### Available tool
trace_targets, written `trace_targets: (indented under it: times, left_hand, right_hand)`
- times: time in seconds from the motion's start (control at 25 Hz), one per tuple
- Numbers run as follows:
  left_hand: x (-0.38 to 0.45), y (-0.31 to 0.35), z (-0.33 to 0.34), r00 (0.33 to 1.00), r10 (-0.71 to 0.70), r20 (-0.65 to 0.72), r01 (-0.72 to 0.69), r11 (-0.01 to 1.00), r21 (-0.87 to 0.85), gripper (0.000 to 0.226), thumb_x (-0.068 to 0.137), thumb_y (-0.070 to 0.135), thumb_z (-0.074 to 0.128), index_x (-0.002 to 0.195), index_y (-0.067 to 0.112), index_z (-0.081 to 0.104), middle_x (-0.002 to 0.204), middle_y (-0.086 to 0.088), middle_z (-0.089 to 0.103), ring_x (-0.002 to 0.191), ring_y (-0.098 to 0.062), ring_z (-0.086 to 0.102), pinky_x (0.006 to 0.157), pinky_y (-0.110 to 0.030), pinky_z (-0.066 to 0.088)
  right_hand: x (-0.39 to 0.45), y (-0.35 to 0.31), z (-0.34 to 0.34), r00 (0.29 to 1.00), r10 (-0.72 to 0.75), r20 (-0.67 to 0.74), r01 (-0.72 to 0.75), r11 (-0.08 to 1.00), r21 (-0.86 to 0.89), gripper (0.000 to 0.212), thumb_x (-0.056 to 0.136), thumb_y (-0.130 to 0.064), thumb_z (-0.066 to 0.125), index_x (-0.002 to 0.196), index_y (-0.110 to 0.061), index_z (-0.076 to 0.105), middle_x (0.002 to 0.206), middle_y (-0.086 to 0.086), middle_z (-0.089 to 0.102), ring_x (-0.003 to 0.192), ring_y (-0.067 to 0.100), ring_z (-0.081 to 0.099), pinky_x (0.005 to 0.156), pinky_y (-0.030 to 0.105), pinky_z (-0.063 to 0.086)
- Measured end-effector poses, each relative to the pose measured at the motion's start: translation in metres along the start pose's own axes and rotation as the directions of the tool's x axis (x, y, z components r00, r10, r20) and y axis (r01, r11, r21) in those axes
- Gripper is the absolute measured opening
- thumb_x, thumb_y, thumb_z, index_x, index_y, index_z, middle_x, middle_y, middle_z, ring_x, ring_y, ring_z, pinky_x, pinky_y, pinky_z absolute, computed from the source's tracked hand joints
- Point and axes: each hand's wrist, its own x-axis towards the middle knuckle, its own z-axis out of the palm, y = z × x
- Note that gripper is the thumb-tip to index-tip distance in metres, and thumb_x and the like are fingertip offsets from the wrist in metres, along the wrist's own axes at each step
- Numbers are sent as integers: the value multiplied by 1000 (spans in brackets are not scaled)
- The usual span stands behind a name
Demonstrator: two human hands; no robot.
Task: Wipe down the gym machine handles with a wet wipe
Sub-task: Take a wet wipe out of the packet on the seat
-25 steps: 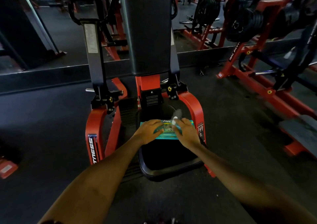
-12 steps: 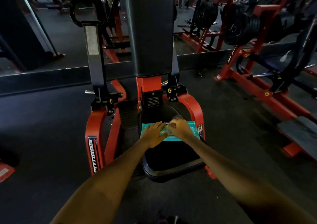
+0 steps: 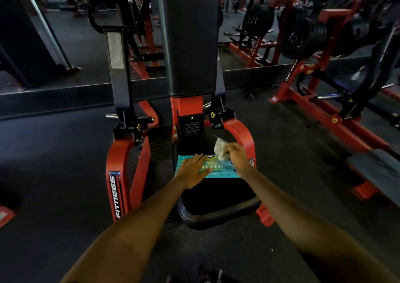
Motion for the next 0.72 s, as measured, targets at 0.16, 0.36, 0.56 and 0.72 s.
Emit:
trace_targets:
  times: [0.16, 0.36, 0.56, 0.72]
  left_hand:
    - [3, -2, 3, 1000, -4, 1, 4, 1000, -8, 64, 99, 50, 30, 151, 16, 14, 158, -4, 13, 145, -19, 9, 116, -36, 6]
    - [3, -5, 3, 999, 23, -30, -27, 990, -142, 52, 97, 48, 38, 143, 23, 35, 155, -5, 24, 144, -21, 15, 115, -36, 9]
    - [-2, -3, 4, 991, -108, -74, 66, 900, -431, 90, 86, 46, 62, 151, 10, 11, 157, -5, 13, 143, -24, 19, 114, -35, 20]
    - [-11, -8, 10, 966, 7, -259, -76, 964, -257, 88, 87, 55, 51, 151, 14, 5, 159, 1, 0, 144, -16, 8, 117, -37, 14]
  right_hand:
    - [3, -10, -17, 965, 204, -164, -117, 897, 425, 31, 87, -4, 41, 58, -8, 49, 47, 3, 51, 41, 11, 47, 45, 23, 44]
    - [-7, -5, -19, 955, 129, -266, -136, 991, -7, 30, 85, -1, 46, 57, -13, 44, 52, 2, 46, 48, 15, 44, 40, 21, 37]
    - [-14, 6, -1, 955, -131, 265, 268, 761, -590, 25, 86, -9, 54, 106, -16, 67, 104, 7, 63, 92, 23, 62, 82, 38, 50]
    - [-21, 12, 8, 834, -153, 531, 549, 332, -767, 39, 93, -15, 43, 128, -29, 54, 126, 9, 44, 102, 33, 58, 85, 44, 48]
